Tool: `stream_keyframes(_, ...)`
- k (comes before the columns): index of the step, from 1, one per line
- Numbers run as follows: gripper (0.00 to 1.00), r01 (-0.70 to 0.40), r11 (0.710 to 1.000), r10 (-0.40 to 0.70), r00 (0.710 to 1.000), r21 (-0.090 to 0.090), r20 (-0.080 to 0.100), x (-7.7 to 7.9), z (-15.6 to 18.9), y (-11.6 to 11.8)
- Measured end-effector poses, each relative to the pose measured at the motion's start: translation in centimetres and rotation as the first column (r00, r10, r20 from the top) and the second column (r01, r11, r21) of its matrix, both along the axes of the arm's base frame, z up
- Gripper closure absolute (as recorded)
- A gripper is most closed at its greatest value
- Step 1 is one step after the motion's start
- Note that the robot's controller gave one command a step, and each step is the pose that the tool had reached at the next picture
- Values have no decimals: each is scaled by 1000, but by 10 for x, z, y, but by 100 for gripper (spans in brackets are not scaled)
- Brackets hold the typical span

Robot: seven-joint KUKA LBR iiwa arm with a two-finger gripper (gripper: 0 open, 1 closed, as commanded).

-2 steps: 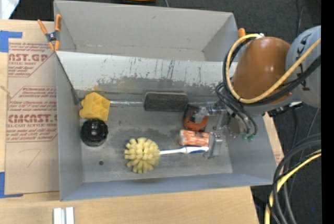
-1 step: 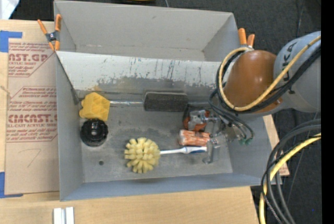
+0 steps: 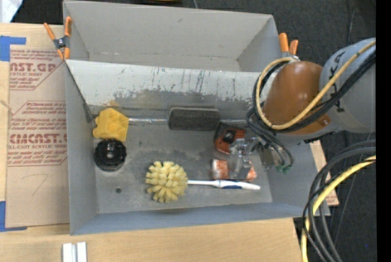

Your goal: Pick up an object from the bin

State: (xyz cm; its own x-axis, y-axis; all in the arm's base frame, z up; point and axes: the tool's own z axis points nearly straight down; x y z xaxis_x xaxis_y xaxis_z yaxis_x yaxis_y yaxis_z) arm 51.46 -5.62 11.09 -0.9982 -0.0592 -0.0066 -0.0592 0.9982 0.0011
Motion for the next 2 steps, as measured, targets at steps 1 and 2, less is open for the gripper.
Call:
stream_keyframes(1,0,69,998,-69,998,0,0,-2,10,-1)
stream_keyframes(2,0,92,996,-92,996,0,0,-3,14,-1)
